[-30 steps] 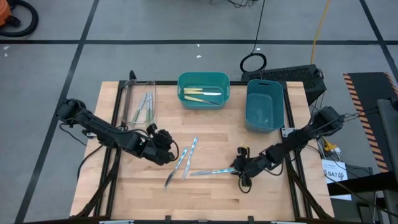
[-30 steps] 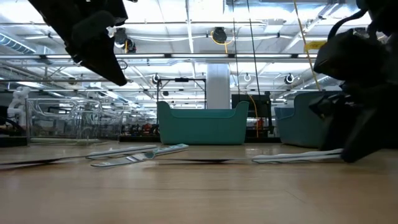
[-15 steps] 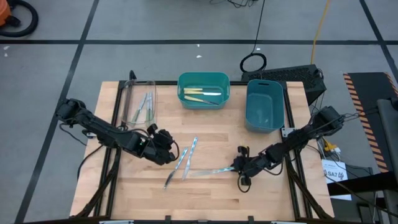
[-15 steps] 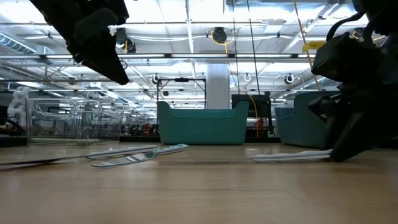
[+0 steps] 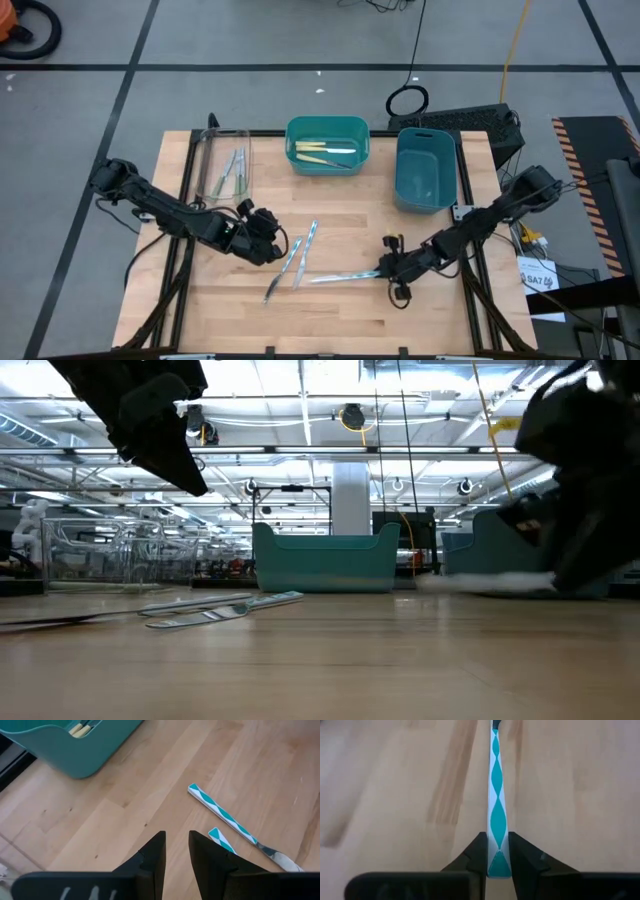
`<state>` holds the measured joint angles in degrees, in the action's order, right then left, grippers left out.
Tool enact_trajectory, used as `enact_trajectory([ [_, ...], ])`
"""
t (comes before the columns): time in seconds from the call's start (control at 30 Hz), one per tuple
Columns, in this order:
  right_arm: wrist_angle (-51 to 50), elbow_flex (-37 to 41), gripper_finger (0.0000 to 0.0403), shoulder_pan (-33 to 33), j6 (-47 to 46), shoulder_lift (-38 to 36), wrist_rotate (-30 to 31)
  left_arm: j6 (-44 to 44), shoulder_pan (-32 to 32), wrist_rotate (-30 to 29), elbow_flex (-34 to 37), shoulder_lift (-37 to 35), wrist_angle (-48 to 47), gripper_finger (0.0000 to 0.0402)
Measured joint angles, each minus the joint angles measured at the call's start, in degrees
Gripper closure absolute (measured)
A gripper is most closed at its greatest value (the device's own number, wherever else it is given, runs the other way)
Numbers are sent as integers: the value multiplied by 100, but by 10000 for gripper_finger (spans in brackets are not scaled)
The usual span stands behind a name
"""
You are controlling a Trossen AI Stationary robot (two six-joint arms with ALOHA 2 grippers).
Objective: Sort silverware by color (type)
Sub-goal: Put the right blue knife into the blue bin
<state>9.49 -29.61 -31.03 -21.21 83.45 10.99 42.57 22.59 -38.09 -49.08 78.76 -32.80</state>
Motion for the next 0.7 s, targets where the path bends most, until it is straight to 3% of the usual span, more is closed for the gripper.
enact_trajectory([
  [0.33,-379,-9,354,-173,309,-794,830,2,0,0,0,0,7,309],
  [0.7,-2946,-1510,354,-468,749,-991,2405,7,0,0,0,0,13,309],
])
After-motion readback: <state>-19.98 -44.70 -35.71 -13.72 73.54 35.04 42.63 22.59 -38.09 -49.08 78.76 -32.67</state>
